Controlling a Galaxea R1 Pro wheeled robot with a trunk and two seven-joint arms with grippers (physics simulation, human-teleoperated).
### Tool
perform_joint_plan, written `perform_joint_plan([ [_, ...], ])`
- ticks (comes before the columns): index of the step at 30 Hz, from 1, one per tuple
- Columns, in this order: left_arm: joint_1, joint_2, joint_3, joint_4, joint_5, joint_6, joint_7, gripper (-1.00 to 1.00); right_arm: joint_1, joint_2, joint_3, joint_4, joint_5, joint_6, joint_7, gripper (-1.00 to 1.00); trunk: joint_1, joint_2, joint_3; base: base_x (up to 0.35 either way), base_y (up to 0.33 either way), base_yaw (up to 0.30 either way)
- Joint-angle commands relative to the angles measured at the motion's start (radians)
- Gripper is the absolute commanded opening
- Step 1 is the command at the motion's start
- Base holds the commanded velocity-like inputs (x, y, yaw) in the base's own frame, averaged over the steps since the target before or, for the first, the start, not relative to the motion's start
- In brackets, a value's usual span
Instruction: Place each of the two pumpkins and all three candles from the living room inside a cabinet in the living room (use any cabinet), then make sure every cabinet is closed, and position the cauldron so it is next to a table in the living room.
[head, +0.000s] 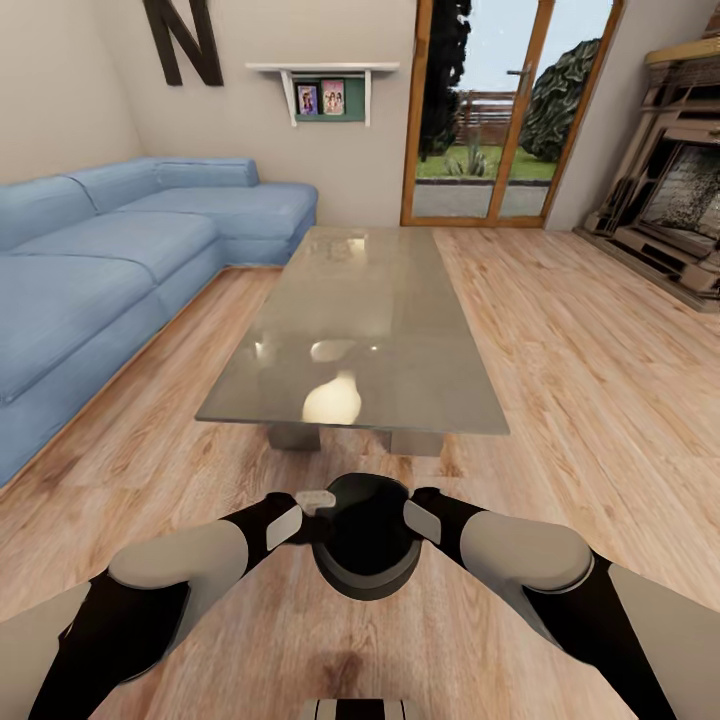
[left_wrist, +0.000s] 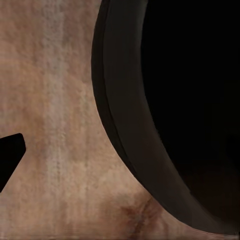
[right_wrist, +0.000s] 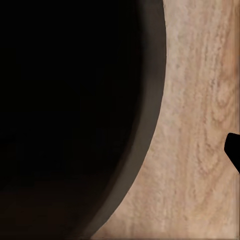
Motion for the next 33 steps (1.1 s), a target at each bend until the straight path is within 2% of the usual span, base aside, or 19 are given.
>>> perform_joint_plan([
  [1, -0.001, 0.000, -0.004, -0.002, 0.009, 0.006, 0.007, 1.00, -0.001, 0.000, 0.003, -0.001, -0.003, 0.005, -0.005, 1.00, -0.001, 0.000, 0.003, 0.000, 0.000, 0.000],
  [7, -0.001, 0.000, -0.003, -0.002, 0.009, 0.024, 0.009, 1.00, -0.001, 0.001, 0.003, 0.000, -0.003, 0.019, -0.013, 1.00, -0.001, 0.000, 0.007, 0.000, 0.000, 0.000],
  [12, -0.001, 0.000, -0.003, -0.002, 0.009, 0.025, 0.009, 1.00, -0.001, -0.001, 0.002, 0.002, -0.004, 0.026, -0.016, 1.00, -0.003, 0.001, 0.026, 0.000, 0.000, 0.000],
  [16, -0.001, 0.000, -0.003, -0.002, 0.009, 0.025, 0.009, 1.00, -0.001, -0.002, 0.002, 0.005, -0.005, 0.044, -0.016, 1.00, -0.003, 0.001, 0.026, 0.000, 0.000, 0.000],
  [33, -0.001, 0.002, -0.003, 0.000, 0.009, 0.031, 0.011, 1.00, -0.001, -0.001, 0.002, 0.007, -0.006, 0.095, -0.054, 1.00, -0.010, 0.005, 0.080, 0.000, 0.000, 0.000],
])
